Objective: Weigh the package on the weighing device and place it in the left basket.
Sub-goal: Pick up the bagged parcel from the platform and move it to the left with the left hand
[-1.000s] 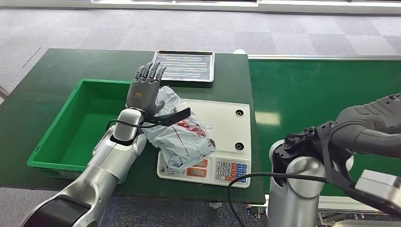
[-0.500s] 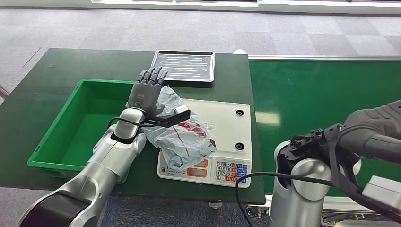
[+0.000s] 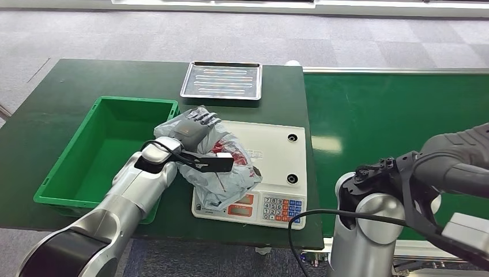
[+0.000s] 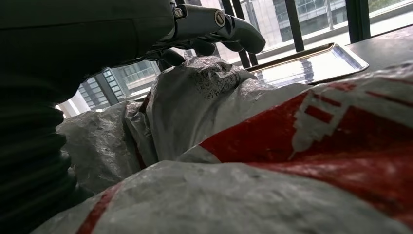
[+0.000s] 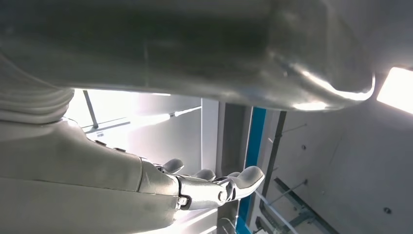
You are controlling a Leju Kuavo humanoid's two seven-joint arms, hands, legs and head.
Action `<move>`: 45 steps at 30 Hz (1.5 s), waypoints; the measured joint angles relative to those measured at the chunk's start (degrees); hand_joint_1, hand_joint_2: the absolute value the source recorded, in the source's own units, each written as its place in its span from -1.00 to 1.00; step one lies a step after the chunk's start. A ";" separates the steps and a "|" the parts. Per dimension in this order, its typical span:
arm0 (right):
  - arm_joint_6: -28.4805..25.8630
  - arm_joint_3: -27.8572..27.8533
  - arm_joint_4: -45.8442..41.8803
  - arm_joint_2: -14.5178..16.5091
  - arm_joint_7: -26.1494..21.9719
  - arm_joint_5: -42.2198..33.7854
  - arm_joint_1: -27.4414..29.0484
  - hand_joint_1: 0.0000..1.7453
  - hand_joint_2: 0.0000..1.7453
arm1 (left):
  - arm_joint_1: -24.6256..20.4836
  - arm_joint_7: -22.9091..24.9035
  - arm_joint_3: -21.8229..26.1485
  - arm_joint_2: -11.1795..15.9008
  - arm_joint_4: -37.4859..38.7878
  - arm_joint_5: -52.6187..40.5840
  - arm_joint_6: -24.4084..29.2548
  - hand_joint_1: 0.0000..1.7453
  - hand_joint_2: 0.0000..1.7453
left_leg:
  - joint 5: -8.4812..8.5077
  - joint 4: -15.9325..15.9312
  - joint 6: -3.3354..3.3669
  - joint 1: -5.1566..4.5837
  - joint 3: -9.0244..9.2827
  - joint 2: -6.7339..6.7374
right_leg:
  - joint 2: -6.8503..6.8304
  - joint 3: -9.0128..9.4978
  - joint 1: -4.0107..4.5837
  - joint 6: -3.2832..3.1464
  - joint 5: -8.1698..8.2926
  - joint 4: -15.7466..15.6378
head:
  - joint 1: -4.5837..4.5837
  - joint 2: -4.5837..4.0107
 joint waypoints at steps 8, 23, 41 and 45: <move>0.00 -0.52 0.21 -0.03 0.03 -0.93 0.07 -1.00 -1.00 | -1.50 -0.87 -0.45 0.49 2.12 0.24 -3.94 -1.00 1.00 | 0.00 -0.01 0.00 0.00 0.02 -0.02 | -0.01 0.04 0.00 -0.01 -0.01 0.00 | 0.00 0.00; 0.00 -0.85 0.83 -0.07 0.06 -0.90 0.10 -1.00 -1.00 | -2.10 -2.20 -1.58 1.73 3.53 1.94 -5.23 1.00 1.00 | 0.03 -0.03 -0.03 0.01 0.08 -0.05 | -0.10 0.12 0.01 -0.03 -0.02 0.00 | 0.00 0.00; 0.00 -1.39 0.88 -0.08 0.06 -0.77 0.23 -1.00 -1.00 | -2.15 -2.04 -2.50 2.35 3.46 3.45 -1.65 1.00 1.00 | 0.03 -0.04 -0.04 0.01 0.08 -0.05 | -0.08 0.07 0.01 -0.04 -0.03 0.00 | 0.00 0.00; 0.00 -2.25 0.54 -0.13 0.05 -0.26 0.51 -1.00 -1.00 | -2.21 7.75 -2.51 2.84 1.21 0.78 14.99 1.00 1.00 | 0.06 -0.03 -0.07 0.01 0.05 -0.05 | -0.08 0.04 0.01 -0.04 -0.01 0.01 | 0.01 0.00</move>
